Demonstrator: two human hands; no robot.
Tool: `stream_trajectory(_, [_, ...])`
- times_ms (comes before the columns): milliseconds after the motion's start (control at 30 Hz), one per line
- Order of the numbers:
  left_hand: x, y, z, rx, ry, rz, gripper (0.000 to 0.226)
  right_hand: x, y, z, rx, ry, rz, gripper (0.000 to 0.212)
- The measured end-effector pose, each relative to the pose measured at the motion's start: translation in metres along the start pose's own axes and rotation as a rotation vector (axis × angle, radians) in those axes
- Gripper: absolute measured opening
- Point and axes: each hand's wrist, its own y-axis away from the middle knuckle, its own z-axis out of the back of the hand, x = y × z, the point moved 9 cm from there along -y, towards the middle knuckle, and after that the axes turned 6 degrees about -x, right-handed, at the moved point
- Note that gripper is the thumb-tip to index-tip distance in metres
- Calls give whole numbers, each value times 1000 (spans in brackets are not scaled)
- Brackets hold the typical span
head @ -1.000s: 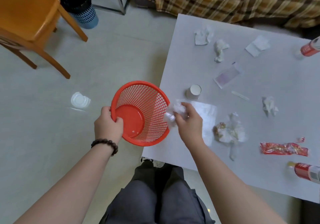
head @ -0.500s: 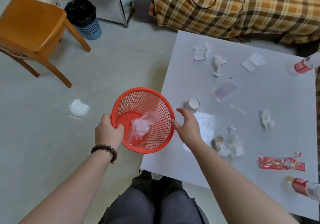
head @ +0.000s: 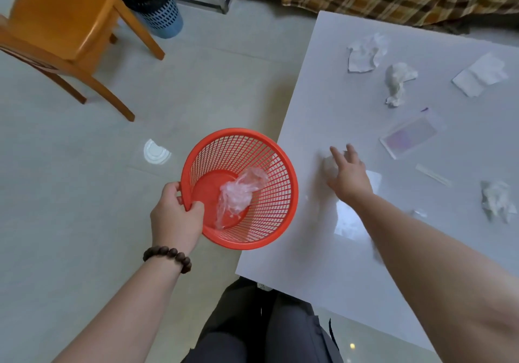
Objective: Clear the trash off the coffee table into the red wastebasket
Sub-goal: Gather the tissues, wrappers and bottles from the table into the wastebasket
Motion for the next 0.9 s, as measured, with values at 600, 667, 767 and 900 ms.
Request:
stream_trajectory(600, [-55,29,26,89,37,-63,21,137,138,126,-394,-627,397,46])
stream_trajectory(667, [-61,35,31,110,54,-92,17,159,150,111,-296,-570,430,46])
stream_trajectory(767, [-68,44,37,145,82,-147,15,180,156,85,-169,-495,397,49])
stream_trajectory(900, [-70,48,44,197,100,-206,15,194,153,59,-92,-269,344,63])
